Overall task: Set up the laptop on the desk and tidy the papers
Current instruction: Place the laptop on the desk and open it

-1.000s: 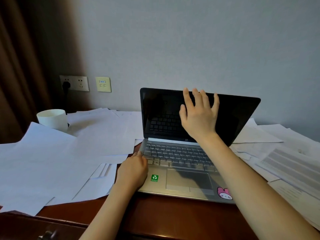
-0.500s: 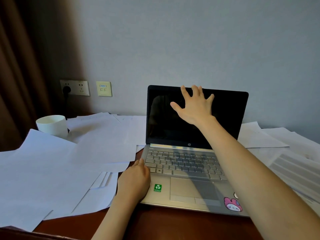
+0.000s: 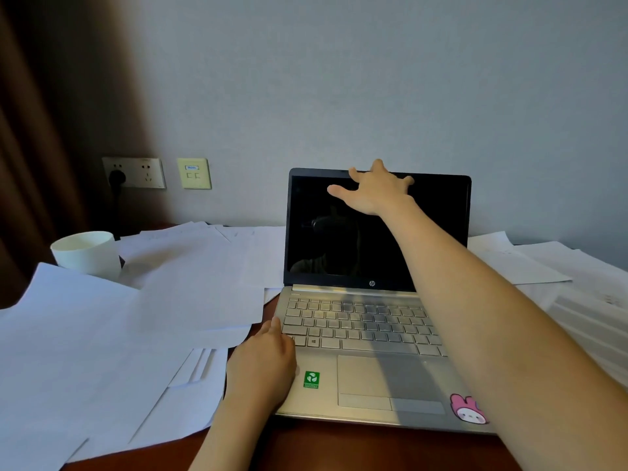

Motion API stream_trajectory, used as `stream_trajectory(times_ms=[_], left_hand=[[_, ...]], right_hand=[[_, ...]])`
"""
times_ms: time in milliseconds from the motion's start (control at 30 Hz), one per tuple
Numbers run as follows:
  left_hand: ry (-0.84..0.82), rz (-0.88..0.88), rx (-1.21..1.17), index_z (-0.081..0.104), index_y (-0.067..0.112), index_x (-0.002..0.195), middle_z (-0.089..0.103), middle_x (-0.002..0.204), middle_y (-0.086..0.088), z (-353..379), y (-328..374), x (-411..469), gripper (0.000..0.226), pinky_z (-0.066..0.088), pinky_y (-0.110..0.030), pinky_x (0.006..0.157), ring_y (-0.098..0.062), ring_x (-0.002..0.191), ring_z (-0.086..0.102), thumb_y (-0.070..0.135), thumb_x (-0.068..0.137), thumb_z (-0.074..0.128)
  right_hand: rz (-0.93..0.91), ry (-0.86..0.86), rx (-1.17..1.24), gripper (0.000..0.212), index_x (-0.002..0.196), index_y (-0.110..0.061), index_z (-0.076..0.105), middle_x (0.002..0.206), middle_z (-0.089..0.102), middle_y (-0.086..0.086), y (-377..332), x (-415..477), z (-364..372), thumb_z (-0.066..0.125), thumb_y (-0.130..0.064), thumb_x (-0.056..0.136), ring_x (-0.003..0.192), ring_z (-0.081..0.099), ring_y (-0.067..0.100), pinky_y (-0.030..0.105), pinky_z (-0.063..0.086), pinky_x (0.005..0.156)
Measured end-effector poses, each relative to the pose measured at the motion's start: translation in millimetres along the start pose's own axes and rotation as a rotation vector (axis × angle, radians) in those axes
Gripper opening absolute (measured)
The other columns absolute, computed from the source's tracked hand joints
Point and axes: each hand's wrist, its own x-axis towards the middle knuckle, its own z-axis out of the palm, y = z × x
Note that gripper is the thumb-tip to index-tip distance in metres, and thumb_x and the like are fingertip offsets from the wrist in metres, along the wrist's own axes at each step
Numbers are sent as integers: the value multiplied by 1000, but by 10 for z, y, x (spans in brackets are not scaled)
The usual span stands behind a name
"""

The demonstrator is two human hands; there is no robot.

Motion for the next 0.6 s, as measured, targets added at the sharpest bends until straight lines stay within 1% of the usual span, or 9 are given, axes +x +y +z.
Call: stream_trajectory(times_ms=[67,133,200,267,333,433,500,567,600], left_hand=[[-7,-4,1,47,19,116,57,121,2,-14,6,0,26,33,-21,69,-16,95,55,24,98,29],[-7,-9,-6,47,17,111,58,118,1,-21,8,1,23,33,-22,68,-14,84,49,23,98,29],[0,-16,-13,47,16,110,59,117,0,-27,10,-2,23,33,-22,67,-12,80,44,23,98,29],[8,-17,-18,48,17,116,58,120,0,-27,14,-8,27,33,-21,68,-14,85,49,23,99,28],[13,-15,-19,46,19,125,57,126,0,-31,22,-12,32,34,-20,70,-16,97,55,23,99,27],[-4,-17,-18,45,20,130,55,130,0,-44,37,-14,35,34,-19,72,-17,107,56,23,99,28],[-14,-22,-24,47,19,125,57,126,-1,-53,38,-24,32,35,-20,71,-17,100,57,22,99,29],[-20,-28,-32,49,15,115,60,118,-2,-56,33,-31,26,35,-22,69,-16,87,52,21,98,30],[-20,-31,-33,49,14,112,60,115,-2,-56,32,-32,25,35,-23,68,-16,85,51,21,98,30]], right_hand=[[-1,0,3,77,148,-30,22,150,20,14,-7,14,16,23,-75,85,136,29,37,66,16,108],[0,1,6,78,148,-30,22,150,20,14,-2,25,27,23,-75,85,136,28,37,66,16,108],[0,3,9,78,148,-30,21,150,19,14,2,28,28,23,-75,85,137,26,37,66,15,108],[-6,2,22,78,148,-30,20,151,18,14,2,15,33,24,-75,85,139,23,35,66,14,108],[-22,9,39,76,149,-31,18,152,15,13,17,-6,49,25,-73,86,141,18,33,66,12,108],[-56,7,83,73,150,-31,12,155,9,10,91,-58,71,27,-68,89,145,8,27,66,6,109],[-77,-14,86,71,150,-30,6,157,4,8,148,-93,63,28,-64,92,146,1,25,67,2,109],[-86,-15,71,69,151,-28,4,158,2,7,171,-120,37,26,-60,94,147,0,25,67,1,109],[-83,-14,76,68,151,-27,5,158,2,6,165,-132,20,26,-59,95,146,1,25,67,1,109]])
